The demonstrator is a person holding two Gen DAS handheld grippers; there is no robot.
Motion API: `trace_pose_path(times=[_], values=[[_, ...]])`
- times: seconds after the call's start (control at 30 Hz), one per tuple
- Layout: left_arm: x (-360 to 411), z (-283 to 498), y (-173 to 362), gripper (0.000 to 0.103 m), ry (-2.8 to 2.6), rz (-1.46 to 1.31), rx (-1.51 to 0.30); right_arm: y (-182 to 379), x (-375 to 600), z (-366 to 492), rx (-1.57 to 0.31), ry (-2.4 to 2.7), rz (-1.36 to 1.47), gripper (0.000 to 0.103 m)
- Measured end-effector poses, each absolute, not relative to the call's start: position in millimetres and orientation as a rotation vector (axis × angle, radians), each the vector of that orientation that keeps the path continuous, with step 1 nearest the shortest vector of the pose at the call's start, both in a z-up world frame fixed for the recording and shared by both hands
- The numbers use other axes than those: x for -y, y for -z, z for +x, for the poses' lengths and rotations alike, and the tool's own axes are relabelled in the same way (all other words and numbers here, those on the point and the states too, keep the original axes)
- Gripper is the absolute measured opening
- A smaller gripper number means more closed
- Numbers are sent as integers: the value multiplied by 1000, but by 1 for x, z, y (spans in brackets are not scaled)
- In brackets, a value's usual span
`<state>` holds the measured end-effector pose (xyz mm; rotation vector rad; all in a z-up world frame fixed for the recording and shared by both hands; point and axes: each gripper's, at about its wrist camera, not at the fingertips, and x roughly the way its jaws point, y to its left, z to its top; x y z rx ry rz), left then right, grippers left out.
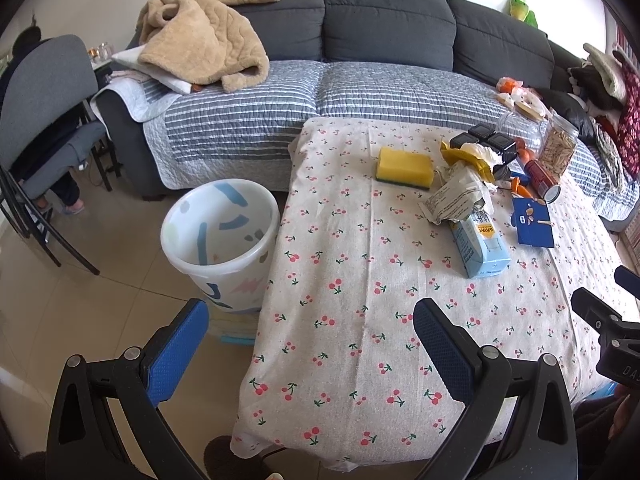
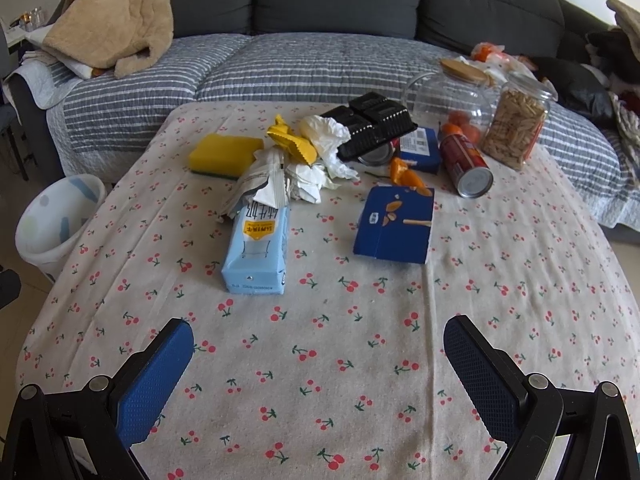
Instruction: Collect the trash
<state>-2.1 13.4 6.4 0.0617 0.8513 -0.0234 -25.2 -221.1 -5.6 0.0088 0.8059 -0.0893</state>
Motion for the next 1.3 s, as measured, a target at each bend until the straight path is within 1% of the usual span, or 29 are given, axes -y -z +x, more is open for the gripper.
trace_pose_path(times=[0.23,0.5,0.63,0.77,0.9,0.97,1.1,1.2,1.3], values=[[-19,-1,-12,103,10,47,-834,0,214,-19,-848,68,-25,103],[-20,16,-17,103,25,49,-864,-17,213,-11,-886,49,-60,103],[-10,35,-22,103,32,129,-869,-30,226,1,-908,41,-28,103],[1,58,-25,103,134,90,-904,-40,243,22,-926,73,-64,103],[29,83,-15,103,239,103,-963,-40,264,45,-967,98,-93,103],[46,91,-6,100,283,102,-971,-35,276,55,-980,115,-96,103],[77,111,23,94,405,45,-1087,-12,307,64,-974,144,-4,103],[108,122,38,90,474,50,-1127,13,329,71,-1078,158,88,103],[136,131,52,87,508,72,-1155,18,342,75,-1082,147,89,103]])
